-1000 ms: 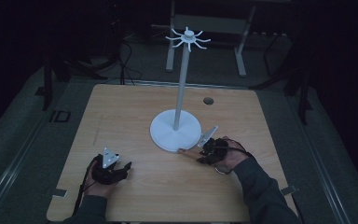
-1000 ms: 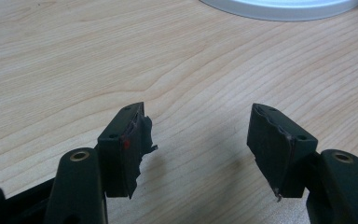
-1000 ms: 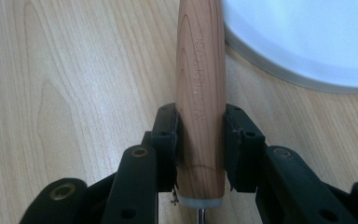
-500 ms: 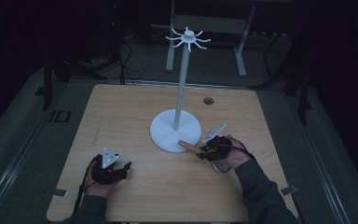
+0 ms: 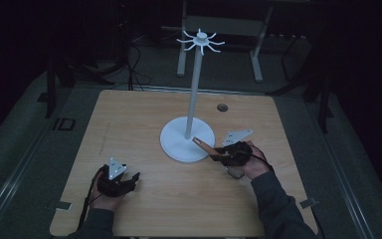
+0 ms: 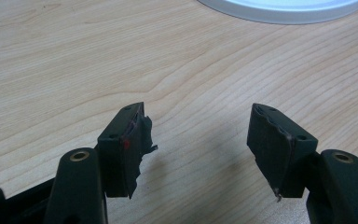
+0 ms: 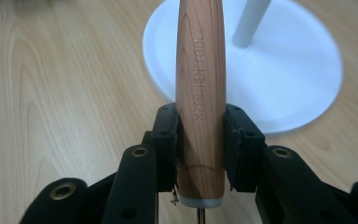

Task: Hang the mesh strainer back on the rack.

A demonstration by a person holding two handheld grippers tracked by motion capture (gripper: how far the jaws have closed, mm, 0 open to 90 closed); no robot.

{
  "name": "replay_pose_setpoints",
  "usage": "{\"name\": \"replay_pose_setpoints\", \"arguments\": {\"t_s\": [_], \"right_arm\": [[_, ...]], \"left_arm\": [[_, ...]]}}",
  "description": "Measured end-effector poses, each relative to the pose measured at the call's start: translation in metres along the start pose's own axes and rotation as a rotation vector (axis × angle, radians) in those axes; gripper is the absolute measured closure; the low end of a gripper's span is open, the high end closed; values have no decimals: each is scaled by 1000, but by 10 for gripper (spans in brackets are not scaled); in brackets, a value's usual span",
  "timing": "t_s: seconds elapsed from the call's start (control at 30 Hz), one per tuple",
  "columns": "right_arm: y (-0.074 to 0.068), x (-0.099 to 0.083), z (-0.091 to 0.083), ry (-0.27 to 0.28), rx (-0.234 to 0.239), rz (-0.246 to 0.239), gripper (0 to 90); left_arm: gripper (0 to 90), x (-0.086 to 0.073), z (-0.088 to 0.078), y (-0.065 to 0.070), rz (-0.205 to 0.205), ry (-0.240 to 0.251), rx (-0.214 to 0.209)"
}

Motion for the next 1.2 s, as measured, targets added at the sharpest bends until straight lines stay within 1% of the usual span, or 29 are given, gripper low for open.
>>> {"name": "replay_pose_setpoints", "arguments": {"t_s": [0.23, 0.33, 0.37, 0.53, 0.7, 0.97, 1.2], "right_arm": [[6, 3, -12, 100, -60, 53, 683], [8, 4, -17, 139, -68, 72, 683], [8, 4, -17, 139, -68, 72, 683], [9, 6, -24, 175, -102, 86, 683], [13, 9, -28, 191, -129, 90, 683], [20, 22, -40, 228, -180, 90, 683], [23, 29, -45, 261, -207, 99, 683]], "left_arm": [[375, 0, -1, -1, -3, 4, -1], [375, 0, -1, -1, -1, 5, 0], [375, 0, -1, -1, -1, 5, 0], [376, 1, -2, -1, -5, 8, 1], [376, 1, -2, -1, -7, 11, 1], [376, 1, -2, -2, -9, 15, 0], [376, 2, -1, -1, -6, 13, -1]]}}
Point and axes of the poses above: each handheld gripper's, and its own axes: z roughly forward along the jaws, x roughly out of its top, y roughly to its right, the point moved 1 cm from there along z, roughly forward along the jaws, and after that the axes turned 15 degrees about -z, right-handed, at the moved point
